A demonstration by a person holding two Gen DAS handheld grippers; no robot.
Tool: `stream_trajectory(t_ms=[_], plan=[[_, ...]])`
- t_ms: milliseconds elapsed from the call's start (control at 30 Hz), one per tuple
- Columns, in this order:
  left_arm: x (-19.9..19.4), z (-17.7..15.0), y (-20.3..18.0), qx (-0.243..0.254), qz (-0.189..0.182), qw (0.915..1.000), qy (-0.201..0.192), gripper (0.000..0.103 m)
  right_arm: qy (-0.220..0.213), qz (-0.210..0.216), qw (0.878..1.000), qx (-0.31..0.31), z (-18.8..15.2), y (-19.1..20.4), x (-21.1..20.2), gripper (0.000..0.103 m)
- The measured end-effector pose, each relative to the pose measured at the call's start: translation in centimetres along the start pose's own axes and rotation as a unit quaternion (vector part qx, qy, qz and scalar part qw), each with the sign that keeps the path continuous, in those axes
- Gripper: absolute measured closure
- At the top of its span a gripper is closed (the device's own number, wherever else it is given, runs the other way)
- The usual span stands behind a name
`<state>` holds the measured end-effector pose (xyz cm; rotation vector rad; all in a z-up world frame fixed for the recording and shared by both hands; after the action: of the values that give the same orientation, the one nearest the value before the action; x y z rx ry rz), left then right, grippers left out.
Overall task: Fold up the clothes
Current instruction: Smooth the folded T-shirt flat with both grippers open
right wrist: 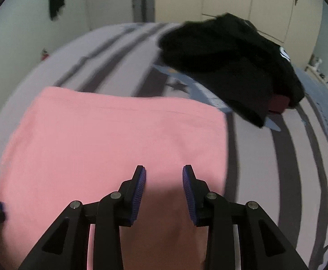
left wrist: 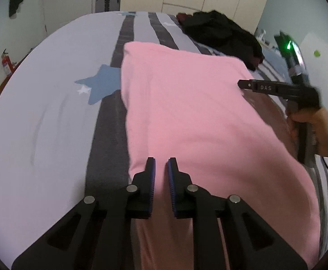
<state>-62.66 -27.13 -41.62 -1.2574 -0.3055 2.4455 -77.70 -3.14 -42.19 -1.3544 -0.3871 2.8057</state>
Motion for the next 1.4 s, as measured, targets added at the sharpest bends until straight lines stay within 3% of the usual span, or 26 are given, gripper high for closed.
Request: stream_trajectory(t_ms=[100, 133, 200, 267, 333, 433, 533, 633, 733, 867, 1000, 1100, 1167, 1233, 1400], plan=[[-0.9, -0.3, 0.2, -0.004, 0.004, 1.0, -0.007, 0.094, 0.0, -0.037, 0.999, 0.013, 0.7, -2.2, 1.7, 0.071], [-1.1, -0.4, 0.2, -0.009, 0.005, 0.9999, -0.009, 0.094, 0.003, -0.055, 0.998, 0.019, 1.1, -3.2, 2.2, 0.058], [-1.5, -0.2, 0.4, -0.024, 0.004, 0.9996, -0.015, 0.094, 0.029, -0.048, 0.996, 0.075, 1.7, -5.9, 3.8, 0.05], [-1.3, 0.4, 0.2, -0.027, 0.005, 0.9993, -0.025, 0.093, 0.026, -0.05, 0.996, 0.071, 2.4, -6.3, 3.7, 0.05], [-1.2, 1.1, 0.0, -0.03, 0.004, 0.9989, -0.035, 0.092, 0.008, -0.053, 0.996, 0.067, 3.4, -6.4, 2.8, 0.063], [-1.1, 2.4, -0.1, -0.023, -0.005, 0.9985, -0.049, 0.089, -0.017, -0.021, 0.994, 0.103, 4.5, -6.3, 0.3, 0.063], [0.2, 3.2, 0.5, -0.021, 0.001, 0.9987, -0.047, 0.089, -0.037, 0.054, 0.996, 0.059, 3.4, -1.7, -3.4, 0.063], [1.0, 3.2, 1.8, -0.037, 0.008, 0.9986, -0.038, 0.089, -0.056, 0.13, 0.99, 0.013, 2.1, 2.9, -7.2, 0.063], [1.8, 3.2, 3.1, -0.052, 0.016, 0.9981, -0.028, 0.084, -0.038, 0.185, 0.982, -0.021, -0.6, 8.5, -8.9, 0.063], [2.1, 2.9, 3.6, -0.05, 0.02, 0.9981, -0.03, 0.079, -0.017, 0.15, 0.988, -0.04, -2.4, 10.8, -5.8, 0.063], [2.1, 3.3, 4.0, -0.065, 0.013, 0.9971, -0.036, 0.077, -0.008, 0.106, 0.994, -0.003, -1.1, 8.0, -2.3, 0.092], [2.5, 4.5, 3.6, -0.056, 0.0, 0.9974, -0.045, 0.077, -0.004, 0.058, 0.998, 0.022, 0.6, 4.4, 0.1, 0.093], [2.9, 5.9, 3.2, -0.037, -0.004, 0.998, -0.051, 0.077, 0.0, 0.047, 0.998, 0.028, 1.4, 2.7, 1.4, 0.102], [3.5, 7.7, 3.2, -0.02, -0.006, 0.9981, -0.059, 0.077, -0.005, 0.032, 0.999, 0.013, 2.0, 1.8, 1.9, 0.103], [6.5, 9.8, 6.9, -0.036, 0.022, 0.9988, -0.026, 0.076, -0.008, 0.029, 0.999, 0.008, 2.1, 1.1, 2.5, 0.103]])
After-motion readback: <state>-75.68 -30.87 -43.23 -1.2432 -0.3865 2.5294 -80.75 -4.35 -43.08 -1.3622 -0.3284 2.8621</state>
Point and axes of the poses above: each gripper's, at about its wrist camera, not at the fingertips, and x roughly the way its jaws point, y to its left, z to its top, the point moved 5 cm from there along x, roughly the way its jaws point, and after that the axes turned 14 degrees about -z, right-handed, at the moved point
